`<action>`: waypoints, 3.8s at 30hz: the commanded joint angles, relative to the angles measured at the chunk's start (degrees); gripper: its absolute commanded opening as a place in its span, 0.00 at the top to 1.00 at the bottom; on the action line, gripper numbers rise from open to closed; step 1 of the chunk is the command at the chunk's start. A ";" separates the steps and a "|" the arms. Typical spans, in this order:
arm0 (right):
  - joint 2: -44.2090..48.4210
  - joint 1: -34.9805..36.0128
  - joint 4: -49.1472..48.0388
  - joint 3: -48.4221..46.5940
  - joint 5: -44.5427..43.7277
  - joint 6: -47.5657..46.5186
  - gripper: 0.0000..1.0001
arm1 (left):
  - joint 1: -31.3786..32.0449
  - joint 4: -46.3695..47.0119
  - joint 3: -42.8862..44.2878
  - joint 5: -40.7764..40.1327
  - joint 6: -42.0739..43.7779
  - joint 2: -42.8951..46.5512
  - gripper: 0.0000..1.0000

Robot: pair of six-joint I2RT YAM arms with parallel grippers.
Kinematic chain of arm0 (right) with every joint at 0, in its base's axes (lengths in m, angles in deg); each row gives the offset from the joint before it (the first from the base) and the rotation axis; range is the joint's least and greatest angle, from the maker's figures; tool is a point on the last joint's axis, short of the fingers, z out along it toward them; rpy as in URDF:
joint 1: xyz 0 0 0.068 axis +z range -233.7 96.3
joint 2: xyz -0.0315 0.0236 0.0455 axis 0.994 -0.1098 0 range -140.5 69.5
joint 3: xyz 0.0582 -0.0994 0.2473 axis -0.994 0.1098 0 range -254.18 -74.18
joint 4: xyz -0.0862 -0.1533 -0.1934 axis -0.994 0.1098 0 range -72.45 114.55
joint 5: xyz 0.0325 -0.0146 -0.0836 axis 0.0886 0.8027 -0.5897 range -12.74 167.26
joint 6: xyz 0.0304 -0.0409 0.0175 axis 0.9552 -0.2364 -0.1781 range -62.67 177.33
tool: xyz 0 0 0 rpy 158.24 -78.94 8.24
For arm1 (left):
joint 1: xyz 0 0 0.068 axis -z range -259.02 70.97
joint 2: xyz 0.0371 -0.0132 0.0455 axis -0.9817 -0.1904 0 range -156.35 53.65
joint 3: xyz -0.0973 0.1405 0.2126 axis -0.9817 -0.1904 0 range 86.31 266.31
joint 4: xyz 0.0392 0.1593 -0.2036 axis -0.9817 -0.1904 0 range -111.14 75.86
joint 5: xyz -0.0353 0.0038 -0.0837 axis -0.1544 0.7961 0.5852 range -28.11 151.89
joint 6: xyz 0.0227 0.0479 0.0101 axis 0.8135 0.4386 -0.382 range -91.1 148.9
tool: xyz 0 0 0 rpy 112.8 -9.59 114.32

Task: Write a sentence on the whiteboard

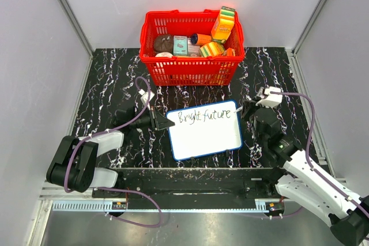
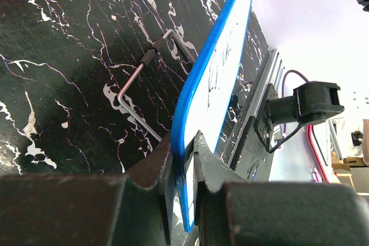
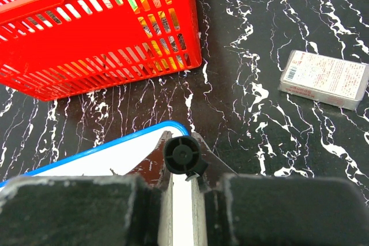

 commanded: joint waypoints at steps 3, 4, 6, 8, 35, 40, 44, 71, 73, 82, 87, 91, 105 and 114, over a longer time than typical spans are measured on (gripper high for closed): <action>0.16 -0.37 -2.34 -2.82 -1.10 -1.35 1.00 | -0.30 -2.15 0.29 -6.84 6.64 -1.41 1.00; 0.77 -0.45 -2.34 -2.56 -0.49 -1.43 1.00 | -0.30 -2.15 0.29 -6.93 6.65 -1.41 1.00; 1.57 -0.37 -2.17 -1.95 0.22 -1.35 1.00 | -0.30 -2.15 0.29 -6.84 6.56 -1.41 1.00; 2.97 -0.37 -2.16 -1.07 0.83 -1.35 1.00 | -0.30 -2.15 0.29 -6.84 6.56 -1.41 1.00; 5.35 -0.37 -1.11 -0.89 3.21 -2.14 1.00 | -0.30 -2.24 0.20 -6.84 6.65 -1.41 1.00; 5.96 -0.37 -1.02 -0.63 3.38 -2.31 1.00 | -0.30 -2.06 0.20 -6.93 6.64 -1.32 1.00; 6.05 -0.37 -1.02 -0.63 3.47 -2.49 1.00 | -0.30 -2.06 0.29 -6.93 6.56 -1.50 1.00; 6.49 -0.37 -1.46 -0.01 4.61 -1.87 1.00 | -0.30 -2.06 0.29 -6.76 6.65 -1.58 1.00; 6.23 -0.37 -1.72 -0.10 4.70 -1.70 1.00 | -0.30 -2.06 0.29 -6.84 6.56 -1.58 1.00; 3.51 -0.37 -3.57 -0.45 4.62 -1.61 1.00 | -0.30 -2.06 0.29 -6.76 6.56 -1.58 1.00; 1.22 -0.37 -5.59 0.07 4.00 -1.17 1.00 | -0.30 -2.06 0.29 -6.76 6.65 -1.58 1.00; 0.52 -0.37 -6.82 0.25 3.21 -1.17 1.00 | -0.22 -2.06 0.20 -6.67 6.56 -1.50 1.00; -2.12 -0.37 -7.09 0.86 0.31 -1.08 1.00 | -0.30 -2.06 0.20 -6.67 6.56 -1.58 1.00; -3.17 -0.37 -6.65 1.04 -1.63 -0.38 1.00 | -0.30 -2.06 0.11 -6.58 6.56 -1.50 1.00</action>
